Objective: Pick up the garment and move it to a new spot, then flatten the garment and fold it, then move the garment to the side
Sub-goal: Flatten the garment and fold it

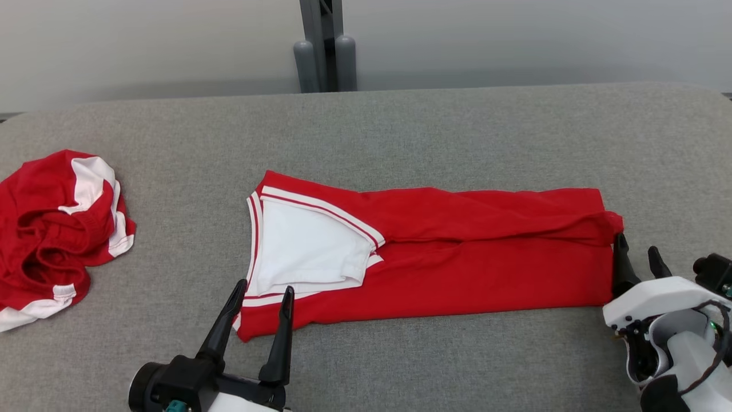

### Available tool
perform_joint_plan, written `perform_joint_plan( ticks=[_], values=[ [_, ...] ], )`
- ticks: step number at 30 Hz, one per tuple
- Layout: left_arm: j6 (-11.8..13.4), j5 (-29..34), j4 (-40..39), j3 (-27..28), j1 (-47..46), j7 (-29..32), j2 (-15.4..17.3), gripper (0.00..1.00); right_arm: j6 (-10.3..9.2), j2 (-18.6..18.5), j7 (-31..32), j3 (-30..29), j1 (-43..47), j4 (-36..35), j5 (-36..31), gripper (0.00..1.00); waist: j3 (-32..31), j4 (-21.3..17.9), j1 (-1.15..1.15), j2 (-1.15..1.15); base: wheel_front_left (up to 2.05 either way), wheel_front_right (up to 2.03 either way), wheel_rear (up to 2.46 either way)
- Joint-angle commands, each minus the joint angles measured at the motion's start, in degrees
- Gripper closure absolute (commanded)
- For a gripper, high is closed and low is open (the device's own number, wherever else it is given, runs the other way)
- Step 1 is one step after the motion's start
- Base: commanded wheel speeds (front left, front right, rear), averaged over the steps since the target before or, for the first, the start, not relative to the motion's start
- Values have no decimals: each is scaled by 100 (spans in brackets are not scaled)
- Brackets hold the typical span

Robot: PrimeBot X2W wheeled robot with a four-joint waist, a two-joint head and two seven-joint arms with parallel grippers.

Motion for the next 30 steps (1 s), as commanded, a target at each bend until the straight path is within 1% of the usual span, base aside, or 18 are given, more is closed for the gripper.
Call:
perform_joint_plan(
  ticks=[1, 6, 7, 10, 11, 12, 13, 14, 17, 20, 23, 24, 25, 26, 27, 28, 30],
  values=[
    [-44, 27, 20, -19, -128, 1, 21, 0, 1, -65, -25, -29, -204, 222, 112, 0, 186, 95, 0, 0, 0, 0, 0],
    [-54, 29, 48, -86, -261, 1, 21, 0, 1, -177, 34, 23, -694, 882, 222, 0, 424, 163, 0, 0, 0, 0, 0],
    [-57, 33, 50, -94, -289, 1, 21, 0, 1, -169, 133, 61, -830, 1135, 269, 0, 483, 162, 0, 0, 0, 0, 0],
    [-63, 34, 58, -81, -346, 1, 21, 0, 1, -109, 360, 214, -939, 1431, 334, 0, 539, 154, 0, 0, 0, 0, 0],
    [-74, 32, 63, -69, -362, 1, 22, 0, 1, -83, 430, 263, -948, 1500, 357, 9, 549, 149, 0, 0, 0, 0, 0],
    [-84, 30, 64, -56, -373, 1, 20, 0, 1, -48, 479, 317, -952, 1548, 399, 40, 556, 143, 0, 0, 0, 0, 0],
    [-91, 27, 65, -43, -374, 1, 20, 0, 1, -14, 501, 381, -952, 1565, 431, 66, 559, 136, 0, 0, 0, 0, 0],
    [-86, 24, 65, -34, -373, 1, 21, 0, 1, 9, 510, 433, -937, 1566, 460, 100, 558, 128, 0, 0, 0, 0, 0],
    [-97, 26, 72, -29, -379, 1, 21, 0, 0, -9, 402, 593, -861, 1463, 573, 100, 543, 106, 0, 0, 0, 0, 0],
    [-99, 22, 76, -54, -379, 1, 20, 0, -1, -157, 226, 698, -809, 1300, 693, 100, 512, 86, 0, 0, 0, 0, 0],
    [-112, 44, 79, -56, -345, 1, 21, 0, -1, -418, 100, 784, -775, 1089, 814, 100, 478, 63, 0, 0, 0, 0, 0],
    [-112, 44, 79, -56, -345, 1, 21, 0, -1, -418, 100, 784, -775, 1089, 814, 100, 478, 63, 0, 0, 0, 0, 0],
    [-125, 73, 84, -35, -313, 1, 21, 0, -1, -592, 52, 849, -750, 976, 889, 100, 454, 42, 0, 0, 0, 0, 0],
    [-125, 73, 84, -35, -313, 1, 21, 0, -1, -592, 52, 849, -750, 976, 889, 100, 454, 42, 0, 0, 0, 0, 0],
    [-142, 96, 86, 4, -291, 1, 21, 0, -1, -787, 30, 920, -742, 874, 935, 100, 437, 19, 0, 0, 0, 0, 0],
    [-142, 96, 86, 4, -291, 1, 21, 0, -1, -787, 30, 920, -742, 874, 935, 100, 437, 19, 0, 0, 0, 0, 0],
    [-159, 141, 76, 32, -287, 1, 21, 0, -1, -1033, 8, 979, -753, 790, 949, 100, 427, -2, 0, 0, 0, 0, 0]
  ],
)
